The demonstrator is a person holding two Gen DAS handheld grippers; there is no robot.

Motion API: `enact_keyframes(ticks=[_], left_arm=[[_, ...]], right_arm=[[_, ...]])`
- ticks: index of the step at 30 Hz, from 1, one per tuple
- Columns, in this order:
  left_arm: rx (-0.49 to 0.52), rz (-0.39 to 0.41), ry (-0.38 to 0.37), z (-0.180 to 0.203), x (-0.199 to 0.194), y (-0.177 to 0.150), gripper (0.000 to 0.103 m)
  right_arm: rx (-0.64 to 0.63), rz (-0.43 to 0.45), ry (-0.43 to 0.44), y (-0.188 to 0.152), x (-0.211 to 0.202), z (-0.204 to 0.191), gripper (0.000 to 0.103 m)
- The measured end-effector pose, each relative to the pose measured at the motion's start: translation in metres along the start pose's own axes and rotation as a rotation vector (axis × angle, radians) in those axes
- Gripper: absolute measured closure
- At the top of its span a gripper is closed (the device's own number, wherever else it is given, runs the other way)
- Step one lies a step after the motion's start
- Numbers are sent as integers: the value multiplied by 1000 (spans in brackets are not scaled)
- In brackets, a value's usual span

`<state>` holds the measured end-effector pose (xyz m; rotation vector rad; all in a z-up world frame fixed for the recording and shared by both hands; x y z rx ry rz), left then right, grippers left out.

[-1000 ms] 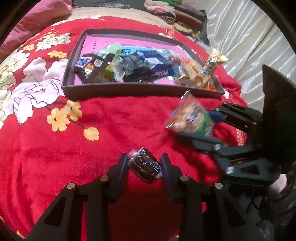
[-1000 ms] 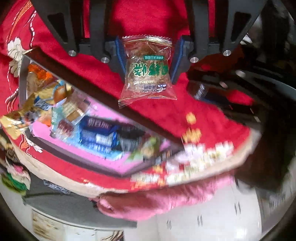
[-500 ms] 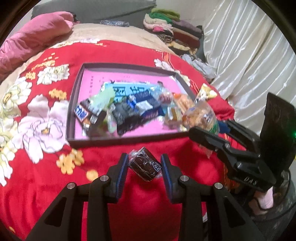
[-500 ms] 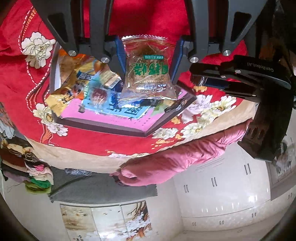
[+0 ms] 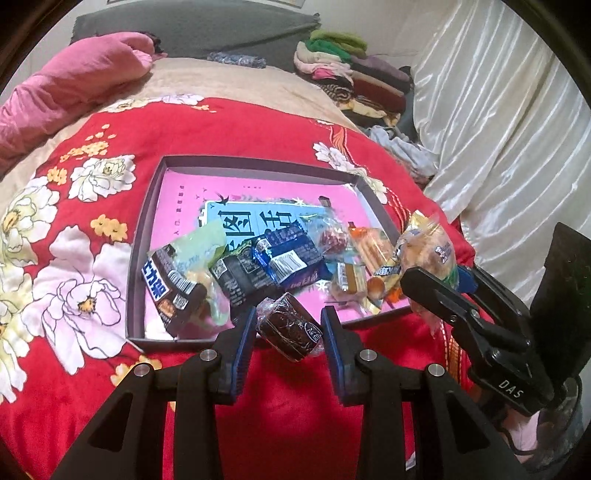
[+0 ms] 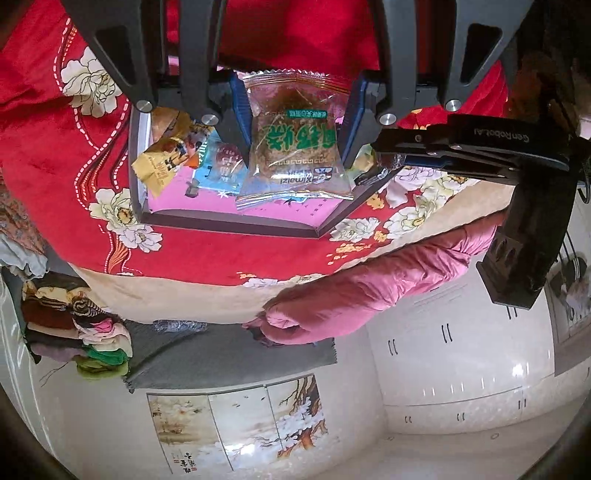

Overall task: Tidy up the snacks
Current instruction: 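Carry the dark candy and green-labelled pastry bag over the tray with both grippers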

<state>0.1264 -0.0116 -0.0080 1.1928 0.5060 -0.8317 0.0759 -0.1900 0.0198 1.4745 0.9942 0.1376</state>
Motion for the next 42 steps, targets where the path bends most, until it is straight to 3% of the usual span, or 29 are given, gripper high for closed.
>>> enact_keyframes(ticks=[23, 42], left_arm=[[0, -26, 26, 3, 36, 9, 66], [41, -69, 35, 17, 57, 6, 66]], right_arm=[[40, 32, -15, 10, 13, 20, 59], [66, -12, -9, 9, 31, 28, 59]])
Point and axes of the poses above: each gripper's, at about its wrist camera, not at the fingertips, and x roughly the way its jaws point, z to its right, y to its top, the point moved 2 cm from there along x, roughly the way its jaws point, and after that the axes turned 1 degree about z, right-handed, at the moved point
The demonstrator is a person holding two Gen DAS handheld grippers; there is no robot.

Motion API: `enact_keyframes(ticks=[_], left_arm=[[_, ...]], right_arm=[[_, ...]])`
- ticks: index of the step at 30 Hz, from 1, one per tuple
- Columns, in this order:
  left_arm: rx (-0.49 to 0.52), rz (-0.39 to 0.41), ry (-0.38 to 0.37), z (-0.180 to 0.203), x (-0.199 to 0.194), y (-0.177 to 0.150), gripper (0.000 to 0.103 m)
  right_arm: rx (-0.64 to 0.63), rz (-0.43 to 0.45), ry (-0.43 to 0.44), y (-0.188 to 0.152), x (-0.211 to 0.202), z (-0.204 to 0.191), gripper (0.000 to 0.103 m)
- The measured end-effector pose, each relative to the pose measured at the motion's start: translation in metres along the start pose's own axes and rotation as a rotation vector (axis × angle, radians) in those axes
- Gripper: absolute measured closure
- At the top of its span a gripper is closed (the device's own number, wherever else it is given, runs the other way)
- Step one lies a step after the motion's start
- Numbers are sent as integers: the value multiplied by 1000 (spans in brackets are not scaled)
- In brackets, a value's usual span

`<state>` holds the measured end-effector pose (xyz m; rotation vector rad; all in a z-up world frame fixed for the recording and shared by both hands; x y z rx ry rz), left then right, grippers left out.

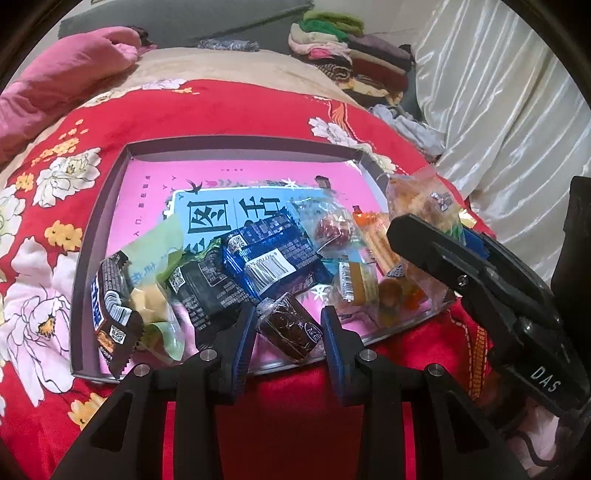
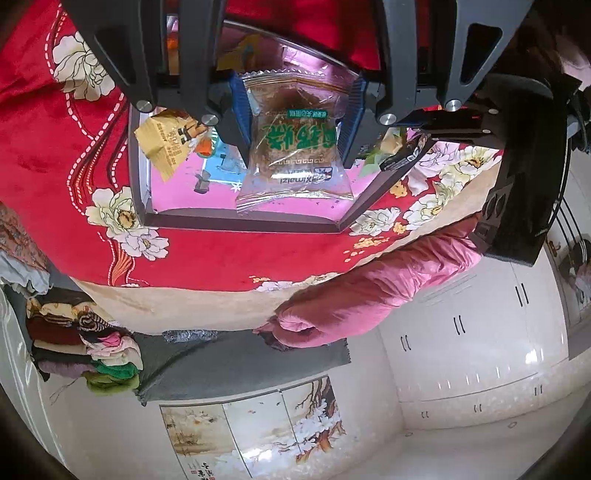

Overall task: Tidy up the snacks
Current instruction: 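Carry the dark candy and green-labelled pastry bag over the tray with both grippers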

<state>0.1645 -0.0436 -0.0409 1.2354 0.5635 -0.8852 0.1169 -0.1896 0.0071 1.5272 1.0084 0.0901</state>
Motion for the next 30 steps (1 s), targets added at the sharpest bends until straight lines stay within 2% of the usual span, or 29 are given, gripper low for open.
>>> enact_keyframes(ticks=[30], left_arm=[[0, -25, 20, -2, 12, -5, 66]], right_arm=[[-6, -101, 29, -13, 25, -4, 59]])
Point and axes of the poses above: each gripper's, at about its wrist camera, not at the fingertips, and x roughly the way its jaws point, z to its right, y to its top, the point moved 2 cm from there along x, roughly the way its jaws point, and after that the axes turned 1 degree about z, right-handed, at the moved point
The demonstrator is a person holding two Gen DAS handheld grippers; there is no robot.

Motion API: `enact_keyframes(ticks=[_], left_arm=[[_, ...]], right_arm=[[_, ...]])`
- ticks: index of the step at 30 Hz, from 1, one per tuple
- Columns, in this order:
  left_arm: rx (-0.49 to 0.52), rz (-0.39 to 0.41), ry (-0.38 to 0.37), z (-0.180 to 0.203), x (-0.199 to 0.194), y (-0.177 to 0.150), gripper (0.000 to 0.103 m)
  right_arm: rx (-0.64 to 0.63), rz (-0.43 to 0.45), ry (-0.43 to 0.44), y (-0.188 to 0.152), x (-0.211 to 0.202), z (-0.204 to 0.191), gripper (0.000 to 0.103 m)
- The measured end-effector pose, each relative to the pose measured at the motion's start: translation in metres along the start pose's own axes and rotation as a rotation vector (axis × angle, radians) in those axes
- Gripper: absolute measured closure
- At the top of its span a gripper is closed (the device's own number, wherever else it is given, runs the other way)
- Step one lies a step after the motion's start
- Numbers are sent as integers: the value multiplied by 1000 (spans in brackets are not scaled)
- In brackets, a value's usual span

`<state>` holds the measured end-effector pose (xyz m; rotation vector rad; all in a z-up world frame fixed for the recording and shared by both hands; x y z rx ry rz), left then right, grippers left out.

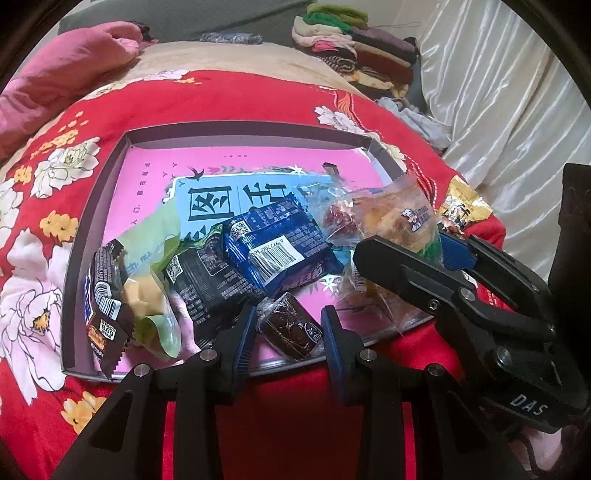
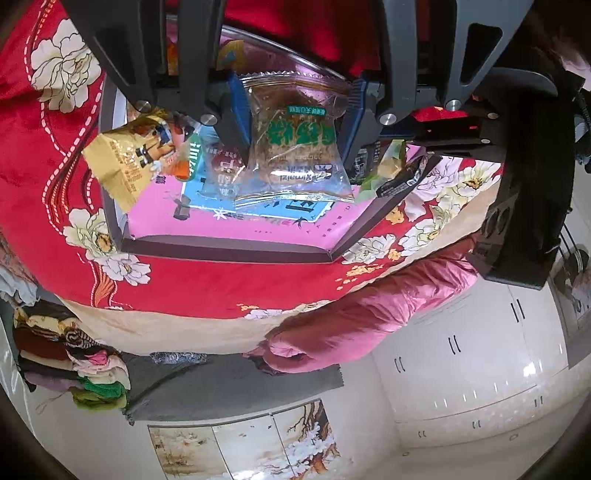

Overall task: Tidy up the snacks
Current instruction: 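Carry the dark candy and green-labelled pastry bag over the tray with both grippers, then open the left gripper to drop the candy while the right gripper releases the pastry bag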

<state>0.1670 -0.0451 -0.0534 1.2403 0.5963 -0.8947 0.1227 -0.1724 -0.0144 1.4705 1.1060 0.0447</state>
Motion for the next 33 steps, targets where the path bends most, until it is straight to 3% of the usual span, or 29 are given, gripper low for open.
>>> enact_keyframes(ticks=[15, 33], left_arm=[[3, 1, 7, -1, 0, -1, 66], [12, 5, 17, 0, -1, -1, 66]], right_arm=[[40, -35, -21, -2, 5, 8, 57], [27, -17, -28, -1, 3, 6, 51]])
Point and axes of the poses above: each gripper's, at about its wrist camera, not at the fingertips, and x roughly the way its jaws point, z to its right, y to its top, the point moved 2 cm from there along x, roughly the way its jaws point, and after that the axes turned 1 degree about z, right-handed, at the moved point
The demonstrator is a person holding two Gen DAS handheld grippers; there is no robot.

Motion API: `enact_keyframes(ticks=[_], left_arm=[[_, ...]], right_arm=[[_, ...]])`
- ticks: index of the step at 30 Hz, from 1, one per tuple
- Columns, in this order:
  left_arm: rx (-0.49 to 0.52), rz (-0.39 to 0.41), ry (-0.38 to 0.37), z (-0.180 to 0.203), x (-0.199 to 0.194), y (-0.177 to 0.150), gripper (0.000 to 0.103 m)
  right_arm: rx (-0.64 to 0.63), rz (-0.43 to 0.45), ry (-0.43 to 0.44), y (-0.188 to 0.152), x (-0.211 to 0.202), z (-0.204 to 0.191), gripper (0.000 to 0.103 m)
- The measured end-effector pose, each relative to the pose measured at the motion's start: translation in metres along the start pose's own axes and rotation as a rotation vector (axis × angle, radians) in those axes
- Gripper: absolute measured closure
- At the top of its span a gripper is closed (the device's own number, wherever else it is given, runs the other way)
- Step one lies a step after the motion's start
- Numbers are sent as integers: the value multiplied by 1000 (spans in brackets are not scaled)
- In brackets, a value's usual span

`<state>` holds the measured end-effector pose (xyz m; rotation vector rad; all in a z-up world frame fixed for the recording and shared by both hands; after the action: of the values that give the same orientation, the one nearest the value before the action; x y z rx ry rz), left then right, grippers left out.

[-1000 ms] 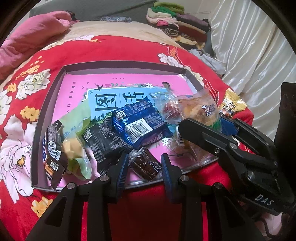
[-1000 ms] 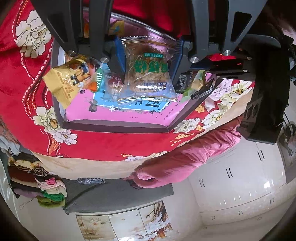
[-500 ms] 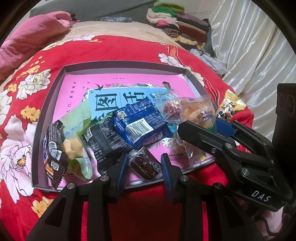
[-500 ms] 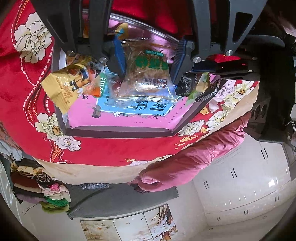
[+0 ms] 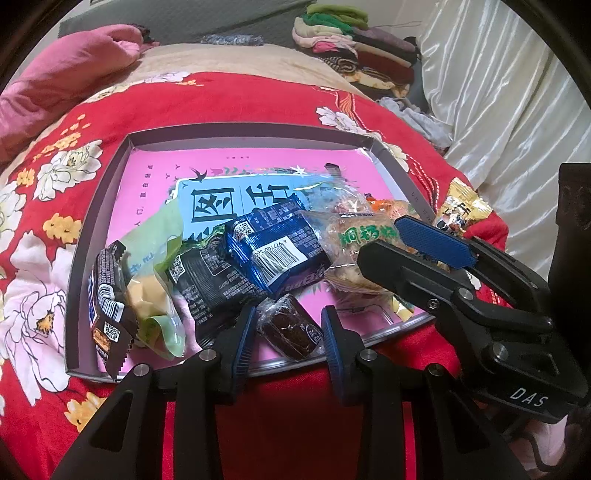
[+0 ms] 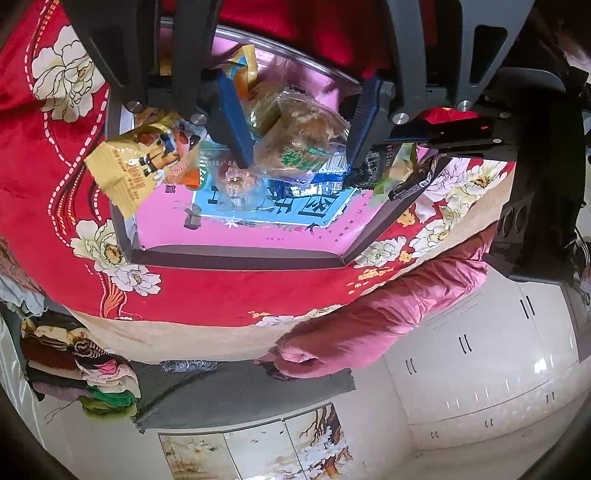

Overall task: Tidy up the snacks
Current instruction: 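Open the left gripper to drop the candy while the right gripper releases the pastry bag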

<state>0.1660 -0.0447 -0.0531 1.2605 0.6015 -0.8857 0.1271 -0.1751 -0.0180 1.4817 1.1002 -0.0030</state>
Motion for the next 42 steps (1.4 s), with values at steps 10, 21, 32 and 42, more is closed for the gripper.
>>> enact_keyframes(ticks=[10, 21, 32, 42], left_arm=[[1, 6, -15, 2, -3, 2, 58], [8, 12, 0, 3, -8, 3, 47], [4, 32, 12, 1, -16, 6, 33], [-5, 65, 23, 0, -30, 12, 26]], right_arm=[[4, 19, 1, 2, -4, 1, 48], [2, 37, -20, 4, -10, 3, 47], [-10, 74, -29, 8, -18, 0, 42], [-11, 182, -28, 17, -43, -3, 30]])
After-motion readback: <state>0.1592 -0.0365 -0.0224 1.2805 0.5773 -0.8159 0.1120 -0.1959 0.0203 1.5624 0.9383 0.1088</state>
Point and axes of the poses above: each gripper's, at about its wrist camera, not at the fingertips, and x roughly the way its jaws point, z to its right, y to its top, the point moved 2 cm from there along x, roughly the way its jaws point, and after that the axes turned 1 degree about z, right-handed, at the moved point
